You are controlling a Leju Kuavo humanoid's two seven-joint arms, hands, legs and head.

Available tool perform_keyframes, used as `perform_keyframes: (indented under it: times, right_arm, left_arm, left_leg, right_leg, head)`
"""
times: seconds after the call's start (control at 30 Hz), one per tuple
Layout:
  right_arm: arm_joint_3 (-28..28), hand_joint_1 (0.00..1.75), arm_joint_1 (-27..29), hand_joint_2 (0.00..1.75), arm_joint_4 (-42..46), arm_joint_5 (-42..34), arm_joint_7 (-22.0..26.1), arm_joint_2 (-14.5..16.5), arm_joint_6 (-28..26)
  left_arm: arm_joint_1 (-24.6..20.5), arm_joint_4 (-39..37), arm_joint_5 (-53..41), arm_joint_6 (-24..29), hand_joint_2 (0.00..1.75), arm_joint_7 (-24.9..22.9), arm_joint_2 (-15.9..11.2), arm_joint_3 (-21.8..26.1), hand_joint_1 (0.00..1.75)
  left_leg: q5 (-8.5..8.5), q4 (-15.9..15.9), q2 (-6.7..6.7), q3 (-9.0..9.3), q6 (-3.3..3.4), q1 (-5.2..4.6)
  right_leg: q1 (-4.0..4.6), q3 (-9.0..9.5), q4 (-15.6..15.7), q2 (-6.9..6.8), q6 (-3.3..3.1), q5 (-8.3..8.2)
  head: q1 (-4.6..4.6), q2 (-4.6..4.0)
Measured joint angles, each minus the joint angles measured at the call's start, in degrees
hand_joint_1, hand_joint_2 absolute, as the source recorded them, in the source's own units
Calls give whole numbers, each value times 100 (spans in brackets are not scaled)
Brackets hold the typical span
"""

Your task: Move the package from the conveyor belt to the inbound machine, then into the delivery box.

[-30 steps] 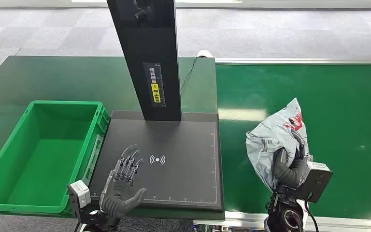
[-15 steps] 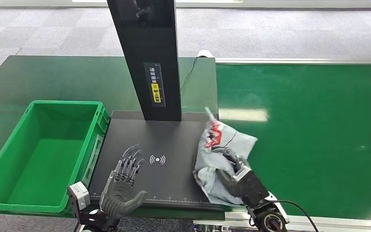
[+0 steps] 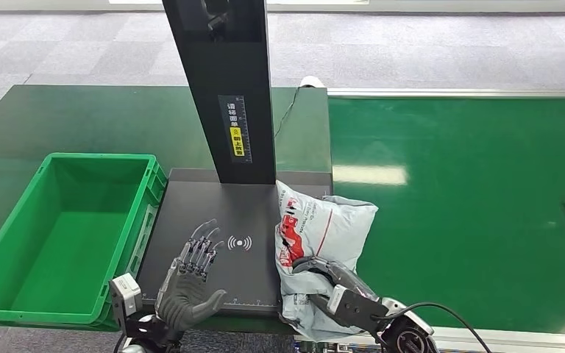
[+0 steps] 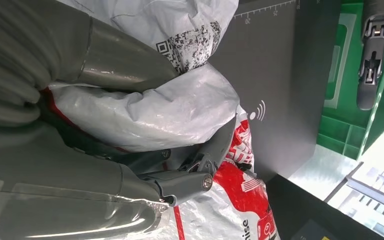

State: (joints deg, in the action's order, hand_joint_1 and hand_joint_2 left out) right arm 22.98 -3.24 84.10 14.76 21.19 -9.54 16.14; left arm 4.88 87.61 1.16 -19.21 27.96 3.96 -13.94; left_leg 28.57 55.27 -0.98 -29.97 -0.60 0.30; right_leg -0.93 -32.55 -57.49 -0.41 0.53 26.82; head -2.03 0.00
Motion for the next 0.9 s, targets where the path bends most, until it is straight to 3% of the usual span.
perform_keyframes:
  times: [0.13,0.27,0.33,0.53,0.9]
  right_arm:
    - [74,175,-63,175,-36,-3,104,-67,220]
    - [452,175,-331,175,-187,-266,968,-356,1630]
    - [559,175,-392,175,-253,-507,1215,-408,1996]
    - [570,175,-533,175,-321,-1251,1226,-329,2315]
    - [556,175,-581,175,-364,-1294,1206,-264,2354]
  left_arm:
    - [-8,-5,1,-16,175,0,-1,2,0]
    - [-145,-54,22,-84,175,0,-3,14,0]
    - [-208,-76,41,-101,175,-1,-4,31,0]
    - [-276,-98,68,-149,175,-17,1,56,0]
    - [-297,-140,79,-164,175,-20,2,62,0]
  left_leg:
    - [0,0,-2,0,0,0]
    - [-1,1,-1,3,0,-1]
    - [-1,1,2,2,0,-2]
    - [-1,1,2,2,0,0]
    - [-1,1,2,1,0,-1]
  right_leg:
    - [0,1,0,1,0,0]
    - [-1,5,0,1,0,-1]
    - [-1,6,0,0,0,-1]
    - [0,5,0,0,0,-1]
    - [-1,4,0,0,0,-1]
  head:
    - [0,0]
    - [1,0]
    - [-1,0]
    - [-1,0]
    - [1,0]
